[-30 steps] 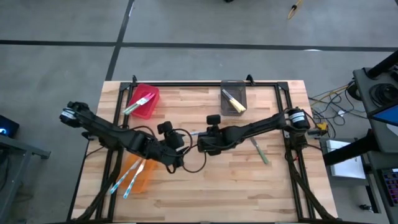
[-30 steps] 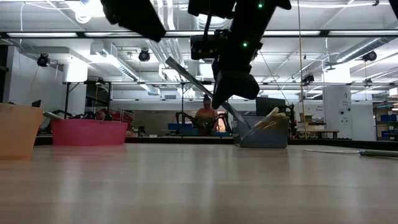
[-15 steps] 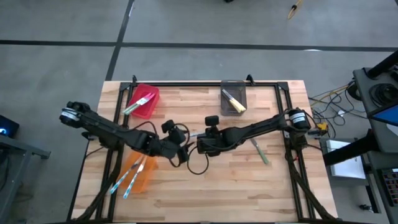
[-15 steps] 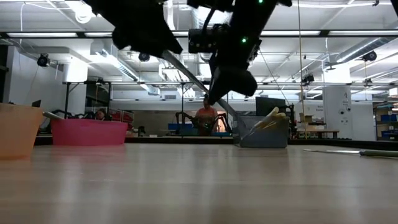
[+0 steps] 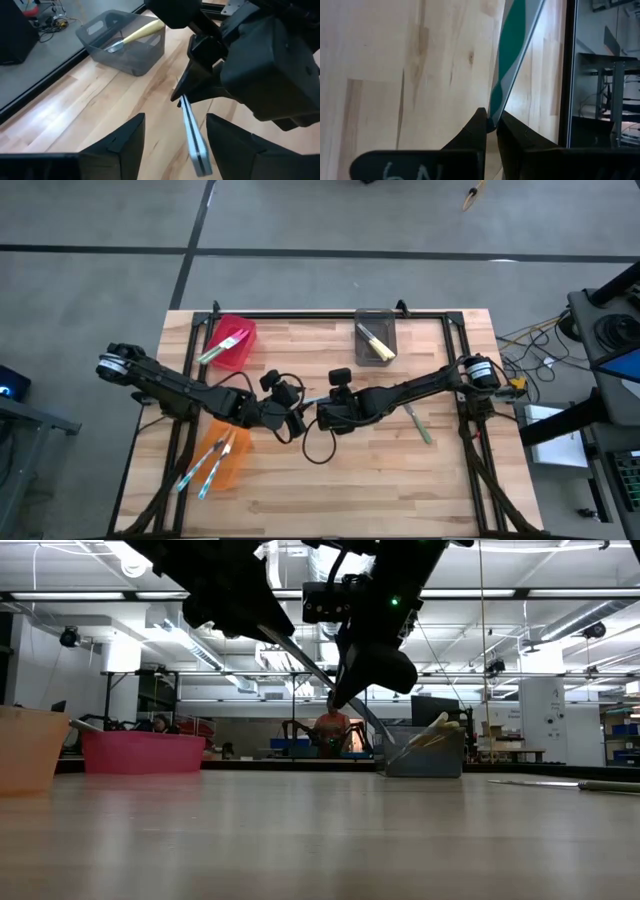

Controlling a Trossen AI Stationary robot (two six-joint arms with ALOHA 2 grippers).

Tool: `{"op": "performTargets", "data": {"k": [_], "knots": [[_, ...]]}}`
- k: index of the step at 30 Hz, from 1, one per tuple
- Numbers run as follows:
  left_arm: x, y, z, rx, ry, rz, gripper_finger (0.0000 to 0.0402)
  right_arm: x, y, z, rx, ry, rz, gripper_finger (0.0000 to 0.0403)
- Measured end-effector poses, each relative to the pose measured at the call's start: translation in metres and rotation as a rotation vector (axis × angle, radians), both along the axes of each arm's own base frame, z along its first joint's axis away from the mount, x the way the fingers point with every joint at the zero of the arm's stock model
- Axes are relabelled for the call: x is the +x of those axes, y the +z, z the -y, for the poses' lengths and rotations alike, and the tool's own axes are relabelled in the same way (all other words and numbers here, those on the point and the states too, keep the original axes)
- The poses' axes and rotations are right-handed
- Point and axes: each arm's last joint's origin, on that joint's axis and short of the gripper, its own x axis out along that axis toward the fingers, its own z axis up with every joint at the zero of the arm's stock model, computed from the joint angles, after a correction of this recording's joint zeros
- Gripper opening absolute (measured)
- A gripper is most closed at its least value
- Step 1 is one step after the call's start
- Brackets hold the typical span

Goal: Sort silverware by color (type)
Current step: Put the blue knife into the orange bin

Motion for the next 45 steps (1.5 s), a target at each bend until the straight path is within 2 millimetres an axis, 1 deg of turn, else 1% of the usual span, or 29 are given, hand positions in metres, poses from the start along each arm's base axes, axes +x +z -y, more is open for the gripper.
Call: {"op": "performTargets", "data": {"k": [8,11,14,17,18,22,25,35,38,45], "knots": [[-0.0007,-0.0021,0.0003,-0.021,-0.002,-0.001,0.0154,0.0003,0.0002,-0.0001,0.001,0.0,0.004,0.0017],[-0.0006,-0.002,0.0003,-0.022,-0.002,0.0,0.0132,0.0008,0.0004,-0.0001,0.001,0.001,0.01,0.0017],[-0.0006,-0.0021,0.0003,-0.022,-0.003,0.0,0.0093,0.0012,0.0005,0.0001,0.0,0.0,0.014,0.0017],[-0.0005,-0.0019,0.0006,-0.026,-0.007,0.002,0.0036,0.0014,0.0006,0.0002,0.0,-0.002,0.018,0.0017],[-0.0004,-0.0017,0.0009,-0.029,-0.006,0.006,0.0025,0.0015,0.0007,0.0002,-0.002,-0.003,0.019,0.0017],[0.0003,-0.001,0.0012,-0.047,0.004,0.03,0.0024,0.0018,0.0006,0.0003,0.0,-0.005,0.024,0.0018],[0.0009,0.0003,0.0021,-0.056,0.014,0.056,0.0024,0.0029,0.0009,0.0012,0.011,-0.015,0.042,0.0028],[0.0012,0.0009,0.0014,-0.069,0.047,0.082,0.0024,0.0046,0.0016,0.0014,0.025,-0.031,0.071,0.0115],[0.0011,0.0007,0.0013,-0.072,0.053,0.083,0.0024,0.0043,0.0021,0.0016,0.016,-0.043,0.078,0.0134],[0.0004,0.0007,0.0003,-0.055,0.085,0.087,0.0024,0.0022,0.0058,0.0023,0.01,-0.06,0.088,0.0143]]}}
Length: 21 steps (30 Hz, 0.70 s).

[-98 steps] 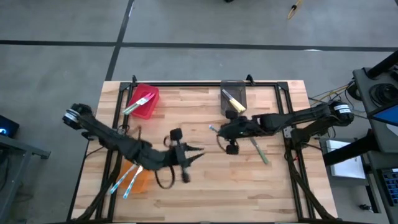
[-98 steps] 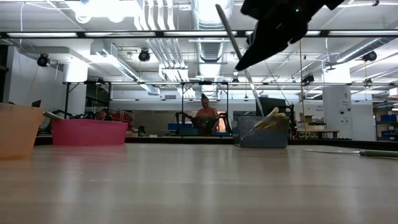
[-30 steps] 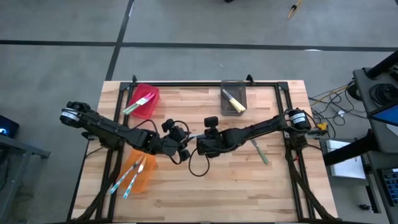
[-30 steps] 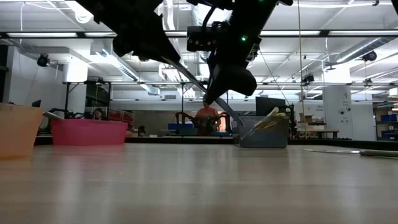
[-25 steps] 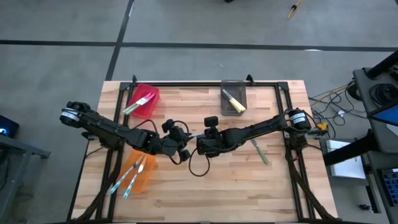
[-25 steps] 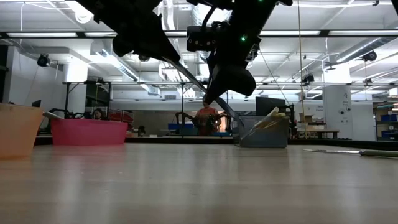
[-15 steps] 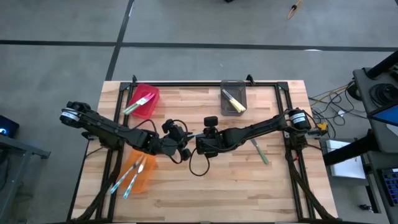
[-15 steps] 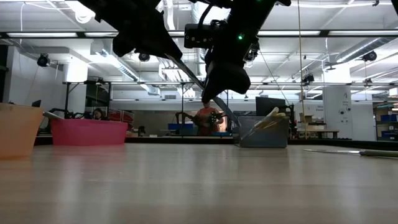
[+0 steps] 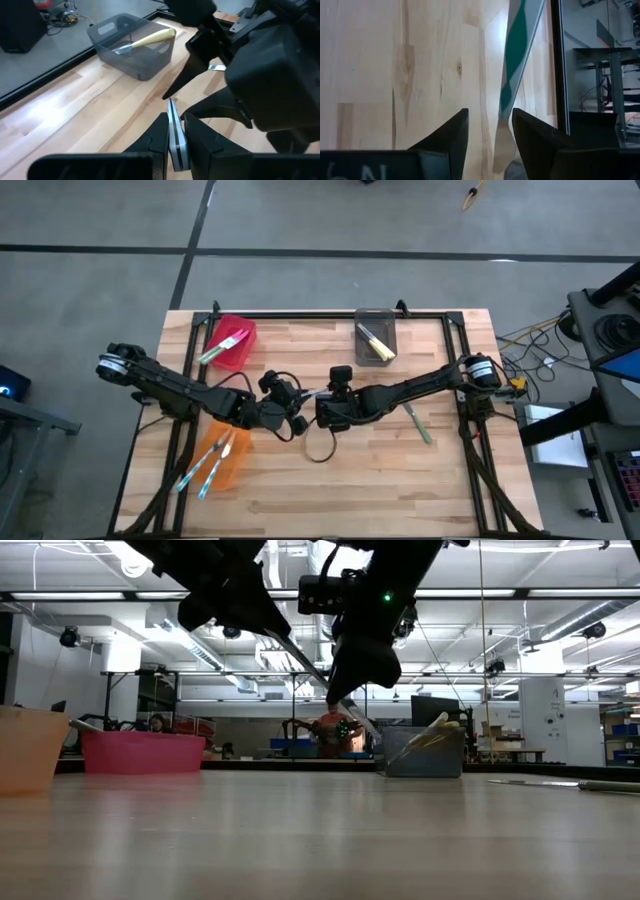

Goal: Sort silverware by color (type)
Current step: Put the blue knife into the orange bin

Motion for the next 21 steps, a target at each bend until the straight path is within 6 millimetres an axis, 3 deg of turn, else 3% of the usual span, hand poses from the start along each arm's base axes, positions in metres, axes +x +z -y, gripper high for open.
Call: {"op": "performTargets", "data": {"k": [10,21], "knots": [[-0.005,-0.004,-0.003,0.019,0.06,-0.042,0.0024,-0.007,0.013,0.001,0.013,-0.03,0.031,0.0144],[-0.015,0.012,-0.002,0.064,0.072,-0.011,0.0024,-0.04,0.034,0.001,0.029,-0.083,0.086,0.0144]]}}
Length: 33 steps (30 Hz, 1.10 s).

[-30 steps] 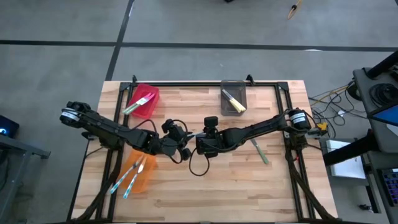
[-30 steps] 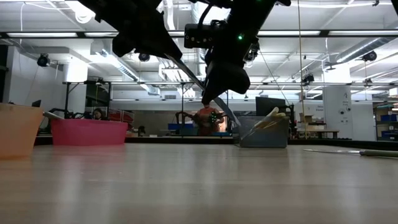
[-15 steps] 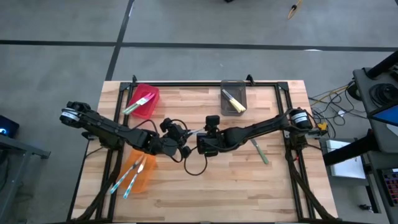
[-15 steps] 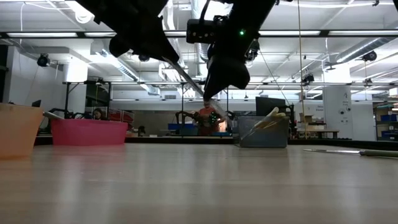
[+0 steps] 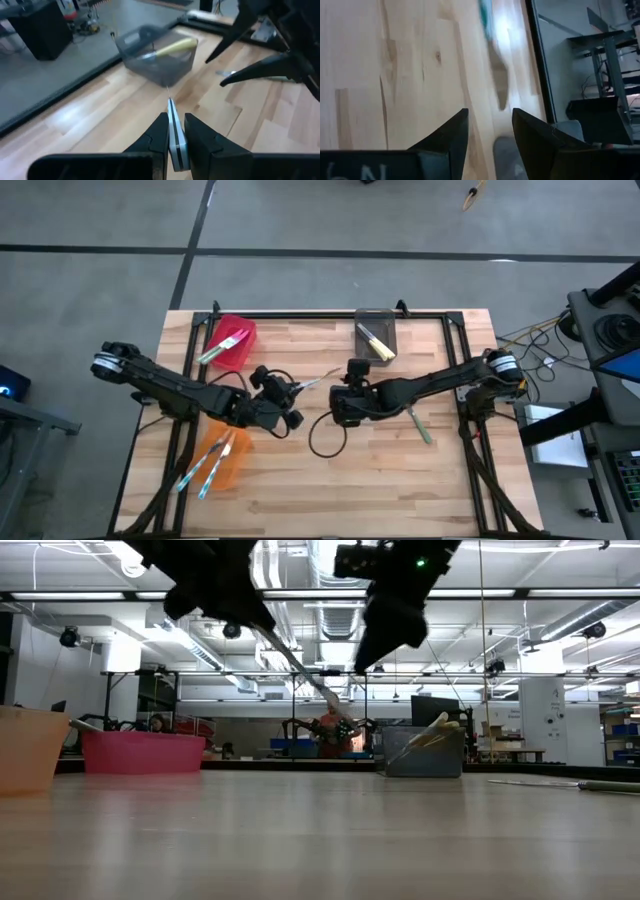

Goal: Sort silverware by color (type)
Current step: Put the blue knife into the orange bin

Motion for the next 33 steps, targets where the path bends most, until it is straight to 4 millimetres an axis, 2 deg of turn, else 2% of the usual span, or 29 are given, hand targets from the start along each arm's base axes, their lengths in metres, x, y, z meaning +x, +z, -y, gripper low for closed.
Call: {"op": "performTargets", "data": {"k": [6,13,20,25,33], "knots": [[-0.018,0.018,0.009,0.045,-0.007,0.061,0.0024,-0.03,0.019,-0.002,0.009,0.027,0.169,0.0144],[-0.044,0.04,0.038,0.14,-0.002,0.167,0.0024,-0.073,0.034,0.002,0.004,0.131,0.467,0.0144],[-0.055,0.067,0.067,0.194,-0.065,0.301,0.0024,-0.11,0.037,0.011,0.142,0.411,0.873,0.0144],[-0.054,0.086,0.08,0.255,-0.198,0.391,0.0024,-0.126,0.037,0.018,0.182,0.495,1.085,0.0144],[-0.049,0.102,0.09,0.373,-0.495,0.58,0.0024,-0.132,0.041,0.017,0.281,0.551,1.153,0.0144]]}}
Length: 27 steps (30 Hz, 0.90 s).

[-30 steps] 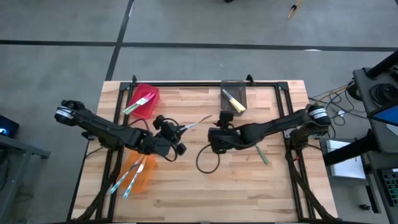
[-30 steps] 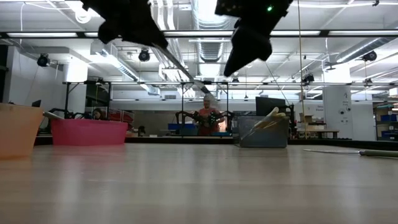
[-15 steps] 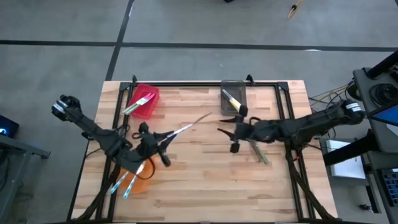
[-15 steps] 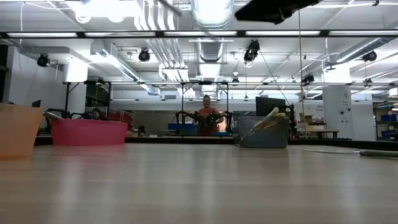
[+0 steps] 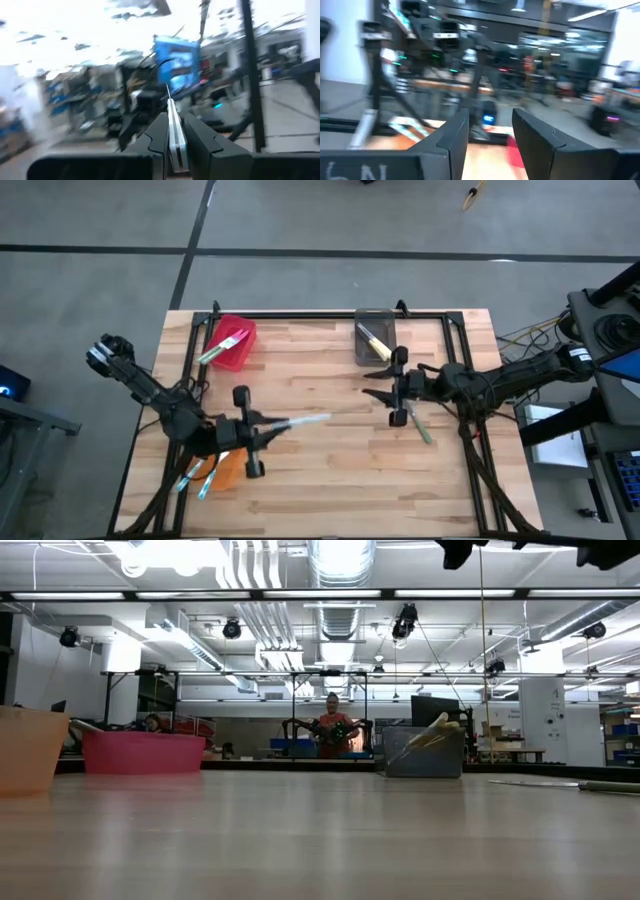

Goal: Sort silverware by color (type)
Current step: Put the blue knife into the orange bin

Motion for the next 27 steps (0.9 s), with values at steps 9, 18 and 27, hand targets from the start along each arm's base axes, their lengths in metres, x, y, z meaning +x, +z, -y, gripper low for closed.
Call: {"op": "performTargets", "data": {"k": [9,18,27], "knots": [[0.013,-0.014,0.007,0.082,0.001,-0.018,0.0024,0.001,0.013,-0.008,0.064,0.295,0.034,0.0144],[0.022,-0.024,0.009,0.051,0.083,-0.035,0.0024,0.0,0.016,-0.008,0.059,0.292,0.059,0.0144],[0.032,-0.035,0.008,0.02,0.117,-0.052,0.0024,-0.002,0.017,-0.016,0.036,0.326,0.08,0.0144]]}}
